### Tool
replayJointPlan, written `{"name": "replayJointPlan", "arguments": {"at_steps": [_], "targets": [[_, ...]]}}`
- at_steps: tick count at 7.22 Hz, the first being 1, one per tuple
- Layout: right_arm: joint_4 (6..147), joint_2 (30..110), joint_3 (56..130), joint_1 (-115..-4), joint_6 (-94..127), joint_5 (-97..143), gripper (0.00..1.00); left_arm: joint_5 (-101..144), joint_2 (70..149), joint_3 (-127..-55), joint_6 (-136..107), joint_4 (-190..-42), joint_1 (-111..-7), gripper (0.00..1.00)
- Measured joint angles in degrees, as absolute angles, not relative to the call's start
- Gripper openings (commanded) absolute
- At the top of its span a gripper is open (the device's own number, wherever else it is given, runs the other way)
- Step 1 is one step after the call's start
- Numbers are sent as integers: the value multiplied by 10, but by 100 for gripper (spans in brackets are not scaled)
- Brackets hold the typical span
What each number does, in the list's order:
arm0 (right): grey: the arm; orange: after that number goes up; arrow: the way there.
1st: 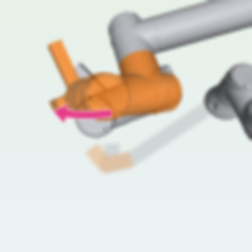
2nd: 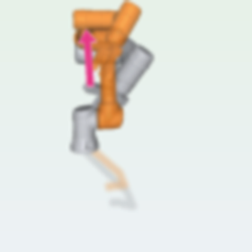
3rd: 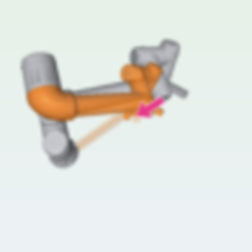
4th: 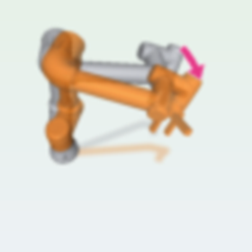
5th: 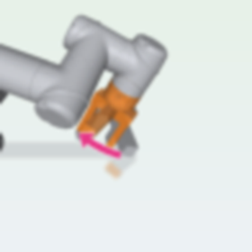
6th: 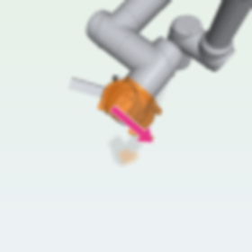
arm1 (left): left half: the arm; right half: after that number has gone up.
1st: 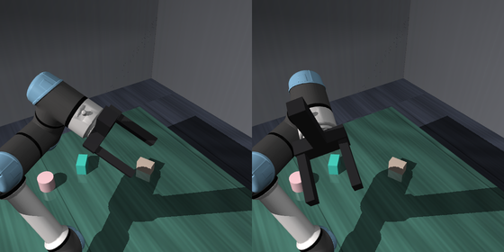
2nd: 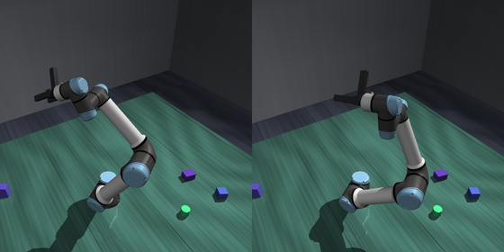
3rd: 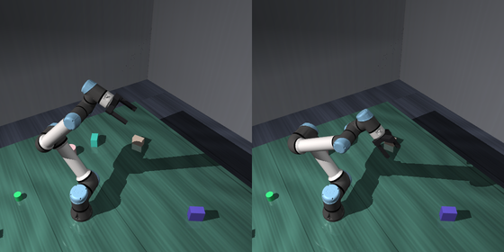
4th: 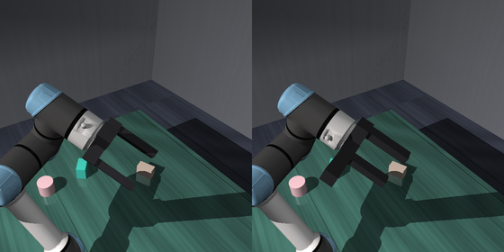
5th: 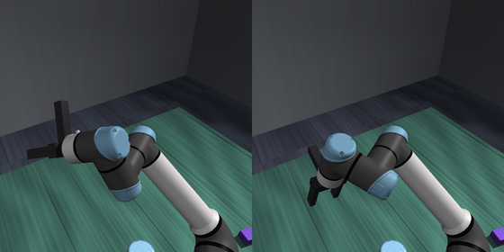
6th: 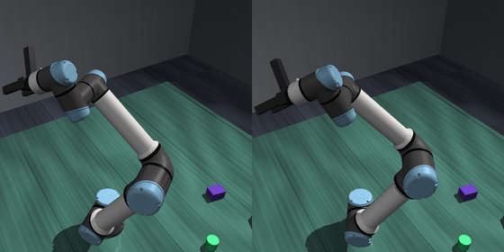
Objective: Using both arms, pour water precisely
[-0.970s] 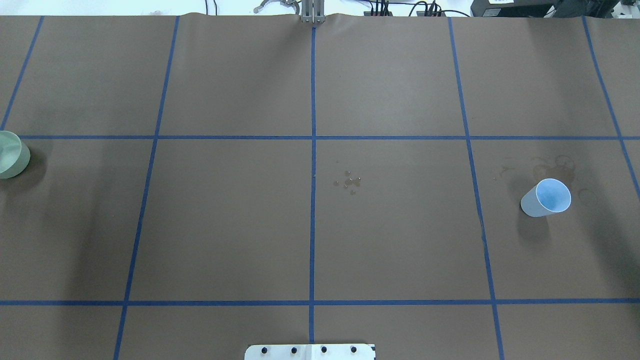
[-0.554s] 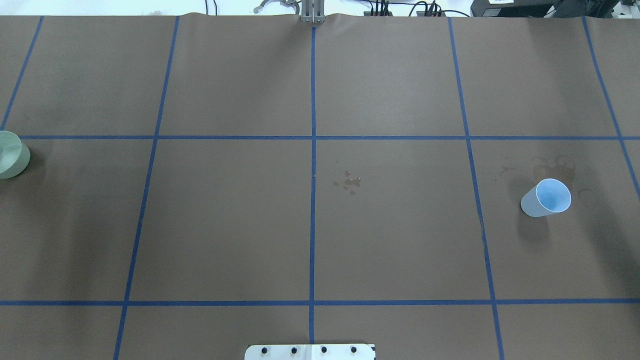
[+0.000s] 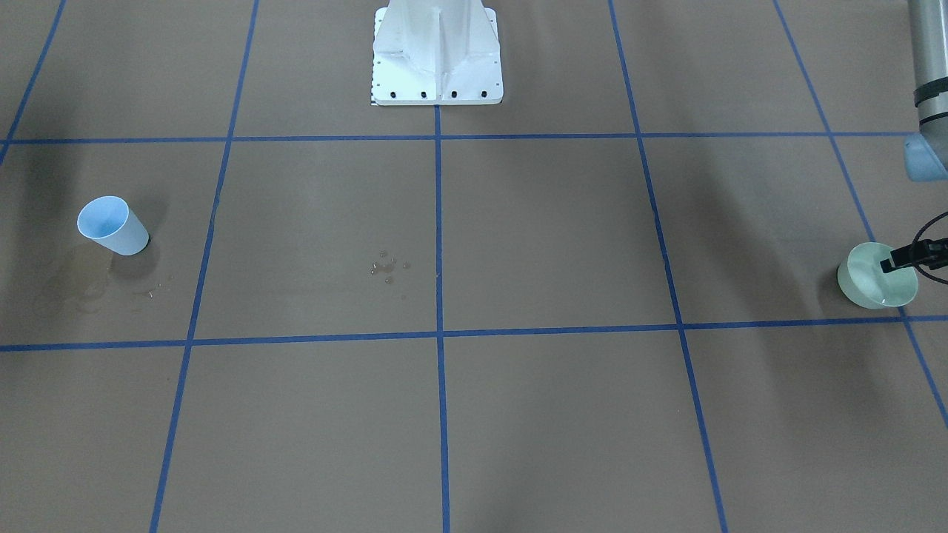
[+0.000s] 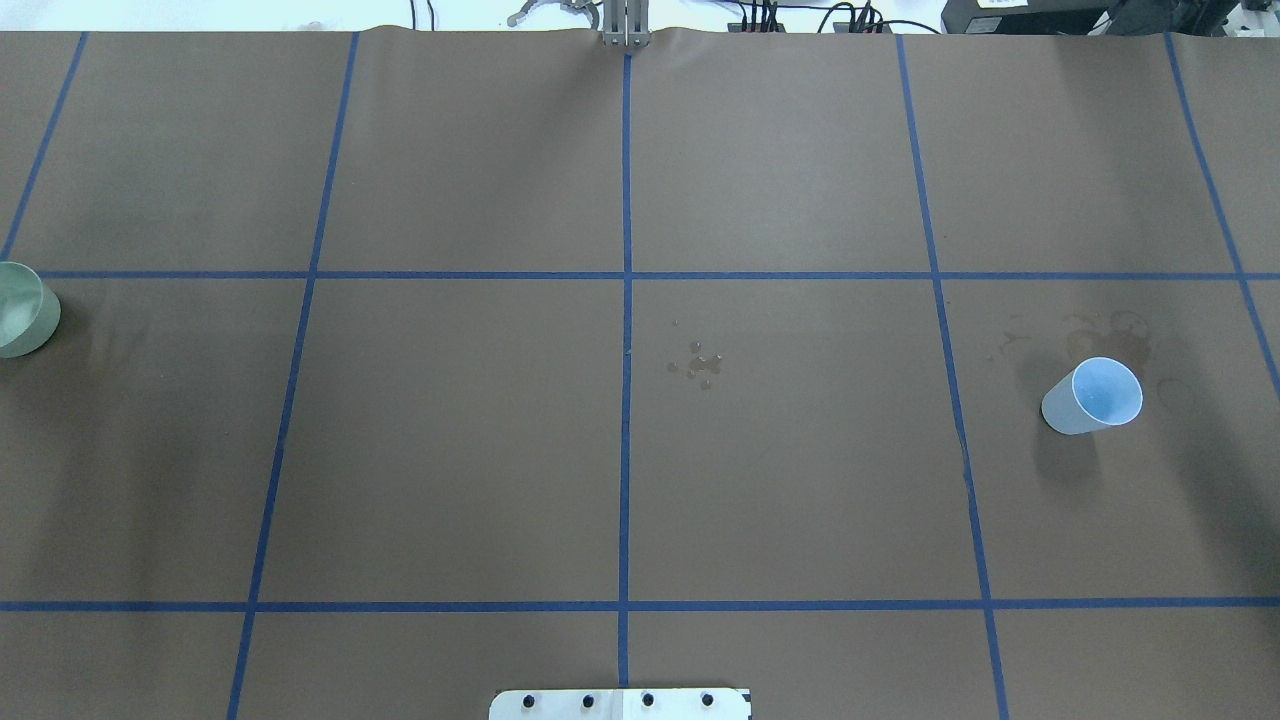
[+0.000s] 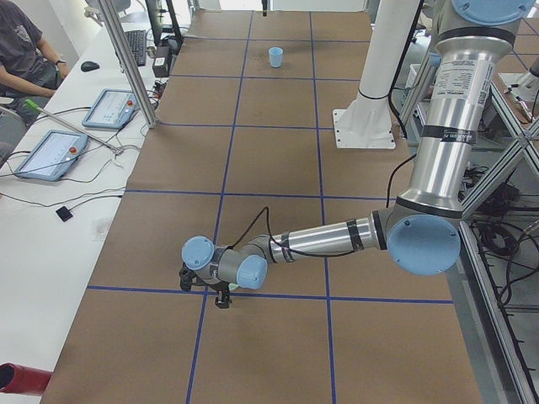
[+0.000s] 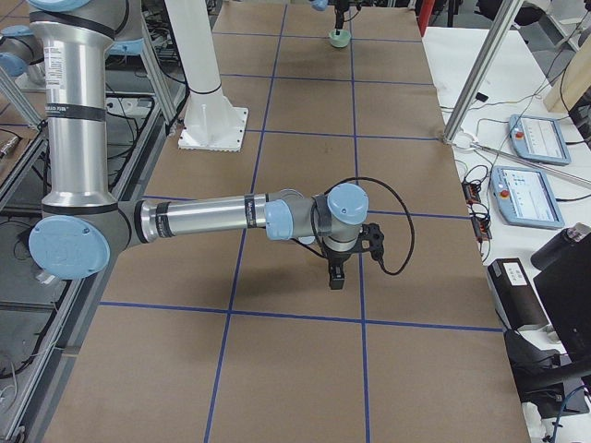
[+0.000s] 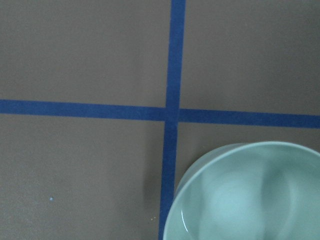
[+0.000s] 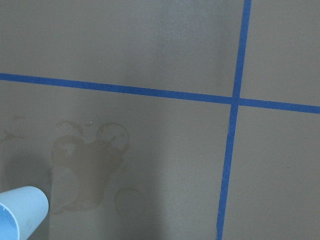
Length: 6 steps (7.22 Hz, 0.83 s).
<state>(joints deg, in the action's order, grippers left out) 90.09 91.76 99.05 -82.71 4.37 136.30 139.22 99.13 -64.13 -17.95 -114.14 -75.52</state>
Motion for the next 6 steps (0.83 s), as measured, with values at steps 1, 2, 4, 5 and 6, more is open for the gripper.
{"name": "replayJointPlan", "arguments": {"at_steps": [1, 2, 4, 5, 6], "targets": [[901, 918, 991, -827, 43, 1363, 100, 1393, 992, -639, -180, -1140, -755, 0], [901, 918, 993, -827, 43, 1363, 100, 1394, 995, -637, -182, -1139, -754, 0], [901, 918, 996, -827, 43, 1363, 100, 1412, 1011, -654, -225, -1135, -754, 0], [901, 918, 1000, -827, 43, 1364, 100, 1445, 1028, -688, -281, -1131, -754, 0], [901, 918, 1004, -827, 44, 1365, 100, 1472, 1043, -739, -354, -1127, -743, 0]]}}
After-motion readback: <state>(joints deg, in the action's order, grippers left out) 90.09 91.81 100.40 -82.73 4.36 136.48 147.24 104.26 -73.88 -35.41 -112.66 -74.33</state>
